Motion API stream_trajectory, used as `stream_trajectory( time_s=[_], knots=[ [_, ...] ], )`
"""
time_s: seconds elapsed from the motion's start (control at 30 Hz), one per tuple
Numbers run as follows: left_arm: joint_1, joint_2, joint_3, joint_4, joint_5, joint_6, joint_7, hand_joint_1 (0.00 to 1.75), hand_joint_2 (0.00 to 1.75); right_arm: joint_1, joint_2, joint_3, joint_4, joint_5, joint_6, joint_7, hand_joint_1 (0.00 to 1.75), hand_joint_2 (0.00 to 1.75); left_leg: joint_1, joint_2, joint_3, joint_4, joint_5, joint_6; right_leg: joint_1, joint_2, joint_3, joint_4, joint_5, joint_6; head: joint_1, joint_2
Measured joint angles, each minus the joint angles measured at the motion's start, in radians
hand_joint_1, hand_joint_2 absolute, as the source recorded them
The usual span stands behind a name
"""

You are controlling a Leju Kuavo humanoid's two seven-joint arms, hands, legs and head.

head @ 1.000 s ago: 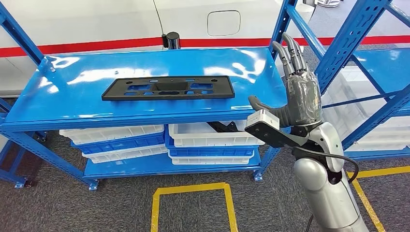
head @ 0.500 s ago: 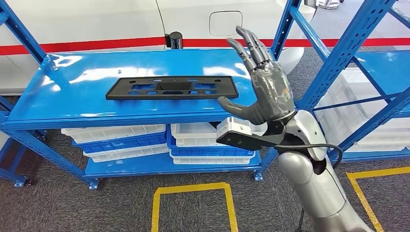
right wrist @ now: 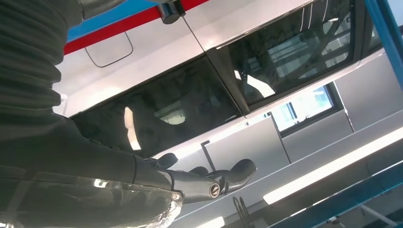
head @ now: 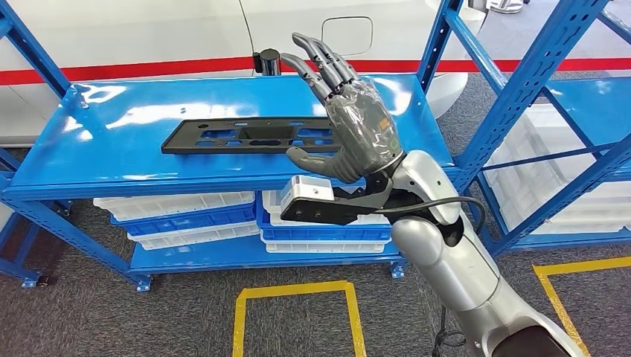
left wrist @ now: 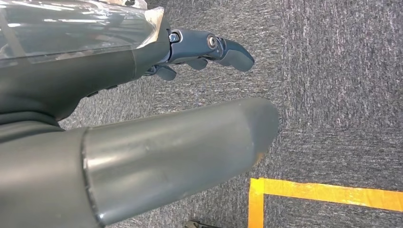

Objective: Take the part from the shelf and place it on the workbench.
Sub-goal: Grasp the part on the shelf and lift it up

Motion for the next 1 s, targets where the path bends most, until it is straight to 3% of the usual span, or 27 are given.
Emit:
stream_trajectory(
  time_s=[0.07,0.17,0.2,0.27,0.33,0.37,0.4,0.47,0.5,0.53,0.6,0.63,0.67,0.7,0.73,0.77,0.83,0.87,0.9,0.93,0.97,1.0],
  knots=[
    [0.0,0.001,0.0,0.0,0.004,0.001,0.002,0.0,0.0,-0.01,0.001,0.009,0.007,-0.014,0.0,0.002,0.0,1.75,-0.002,0.0,-0.003,-0.002,-0.003,0.008,-0.004,0.0,0.001,0.001,0.007,0.008,0.0,0.0],
    [-0.003,0.001,-0.001,0.0,0.008,0.003,0.007,0.0,0.0,-0.045,0.008,0.025,0.025,-0.034,0.002,0.009,0.0,1.75,0.005,0.0,0.016,-0.023,-0.003,0.03,-0.007,0.001,-0.013,0.037,0.015,0.027,0.0,0.0],
    [-0.004,0.001,-0.002,0.0,0.009,0.004,0.009,0.0,0.0,-0.059,0.011,0.031,0.033,-0.039,0.003,0.01,0.0,1.75,0.008,0.001,0.027,-0.028,-0.002,0.033,-0.007,0.001,-0.034,0.069,0.003,0.027,0.0,0.0],
    [-0.006,0.001,-0.002,0.0,0.012,0.004,0.012,0.0,0.0,-0.077,0.017,0.04,0.051,-0.046,0.007,0.012,0.0,1.75,0.011,0.001,0.036,-0.03,-0.003,0.033,-0.007,0.001,-0.104,0.183,-0.033,0.022,0.0,0.0],
    [-0.004,0.0,-0.003,0.0,0.014,0.005,0.014,0.0,0.0,-0.081,0.021,0.049,0.07,-0.049,0.011,0.014,0.0,1.75,0.015,-0.001,0.041,-0.03,-0.01,0.028,-0.01,0.001,-0.176,0.279,-0.048,0.026,0.0,0.0],
    [-0.002,0.0,-0.003,0.0,0.015,0.005,0.015,0.0,0.0,-0.082,0.022,0.054,0.079,-0.049,0.012,0.016,0.0,1.75,0.018,-0.003,0.048,-0.03,-0.017,0.023,-0.012,0.001,-0.193,0.28,-0.035,0.033,0.0,0.0],
    [-0.001,0.0,-0.003,0.0,0.015,0.005,0.016,0.0,0.0,-0.083,0.023,0.058,0.087,-0.049,0.013,0.018,0.0,1.75,0.022,-0.005,0.057,-0.029,-0.026,0.017,-0.015,0.0,-0.19,0.242,-0.006,0.042,0.0,0.0],
    [0.002,0.001,-0.003,0.0,0.016,0.005,0.018,0.0,0.0,-0.087,0.024,0.065,0.102,-0.05,0.014,0.02,0.0,1.75,0.029,-0.007,0.081,-0.028,-0.05,0.002,-0.023,-0.002,-0.152,0.107,0.067,0.063,0.001,0.0],
    [0.003,0.001,-0.003,0.0,0.016,0.006,0.018,0.0,0.0,-0.089,0.026,0.069,0.109,-0.05,0.016,0.021,0.0,1.75,0.031,-0.006,0.089,-0.028,-0.062,-0.007,-0.023,-0.002,-0.132,0.054,0.082,0.061,0.0,0.0],
    [0.004,0.002,-0.004,0.0,0.017,0.006,0.018,0.0,0.0,-0.09,0.027,0.073,0.116,-0.05,0.018,0.023,0.0,1.75,0.031,-0.005,0.094,-0.029,-0.073,-0.015,-0.022,-0.001,-0.119,0.026,0.086,0.051,-0.001,0.0],
    [0.004,0.002,-0.004,0.0,0.021,0.007,0.019,0.0,0.0,-0.098,0.031,0.077,0.124,-0.051,0.021,0.027,0.0,1.75,0.033,-0.002,0.101,-0.025,-0.082,-0.027,-0.017,0.005,-0.103,0.019,0.063,0.015,-0.003,0.0],
    [0.003,0.002,-0.004,0.0,0.023,0.006,0.019,0.0,0.0,-0.102,0.034,0.078,0.126,-0.051,0.021,0.028,0.0,1.75,0.035,0.0,0.094,-0.006,-0.074,-0.032,-0.018,0.009,-0.094,0.019,0.057,0.002,-0.004,0.0],
    [0.002,0.001,-0.004,0.0,0.025,0.006,0.019,0.0,0.0,-0.107,0.036,0.078,0.128,-0.051,0.021,0.029,0.0,1.75,0.038,0.003,0.073,0.037,-0.055,-0.036,-0.019,0.011,-0.082,0.017,0.047,-0.008,-0.003,0.0],
    [0.001,0.001,-0.004,0.0,0.027,0.006,0.018,0.0,0.0,-0.11,0.038,0.08,0.129,-0.051,0.02,0.028,0.0,1.75,0.04,0.007,0.033,0.101,-0.034,-0.042,-0.021,0.011,-0.067,0.016,0.036,-0.017,-0.004,0.0],
    [0.001,0.0,-0.005,0.0,0.028,0.005,0.018,0.0,0.0,-0.111,0.04,0.082,0.132,-0.051,0.02,0.028,0.0,1.75,0.041,0.012,-0.022,0.176,-0.023,-0.049,-0.022,0.011,-0.05,0.013,0.022,-0.024,-0.004,0.0],
    [0.003,-0.001,-0.005,0.0,0.028,0.005,0.018,0.0,0.0,-0.11,0.04,0.083,0.135,-0.052,0.02,0.028,0.0,1.75,0.042,0.015,-0.078,0.242,-0.031,-0.055,-0.022,0.01,-0.033,0.013,0.006,-0.028,-0.004,0.0],
    [0.008,-0.002,-0.004,0.0,0.03,0.005,0.019,0.0,0.0,-0.108,0.041,0.086,0.143,-0.052,0.02,0.028,0.0,1.75,0.043,0.018,-0.176,0.306,-0.102,-0.063,-0.023,0.011,0.008,0.012,-0.028,-0.032,-0.004,0.0],
    [0.01,-0.002,-0.004,0.0,0.031,0.005,0.02,0.0,0.0,-0.108,0.041,0.087,0.146,-0.052,0.02,0.028,0.0,1.75,0.044,0.018,-0.208,0.299,-0.138,-0.064,-0.024,0.012,0.031,0.011,-0.046,-0.032,-0.004,0.0],
    [0.012,-0.001,-0.003,0.0,0.032,0.005,0.02,0.0,0.0,-0.108,0.041,0.088,0.15,-0.052,0.02,0.028,0.0,1.75,0.044,0.018,-0.23,0.27,-0.153,-0.062,-0.025,0.014,0.058,0.011,-0.066,-0.03,-0.004,0.0],
    [0.013,-0.001,-0.003,0.0,0.032,0.005,0.02,0.0,0.0,-0.108,0.041,0.09,0.154,-0.052,0.02,0.027,0.0,1.75,0.044,0.018,-0.243,0.222,-0.131,-0.058,-0.026,0.015,0.085,0.01,-0.087,-0.028,-0.004,0.0],
    [0.016,0.0,-0.003,0.001,0.032,0.005,0.02,0.0,0.0,-0.106,0.04,0.091,0.159,-0.053,0.02,0.026,0.0,1.75,0.043,0.019,-0.248,0.159,-0.057,-0.051,-0.027,0.016,0.109,0.01,-0.106,-0.024,-0.004,0.0],
    [0.02,0.001,-0.003,0.001,0.032,0.004,0.02,0.0,0.0,-0.104,0.04,0.093,0.166,-0.054,0.02,0.025,0.0,1.75,0.041,0.017,-0.25,0.101,0.04,-0.043,-0.026,0.02,0.134,0.01,-0.126,-0.017,-0.004,0.0]
  ],
)
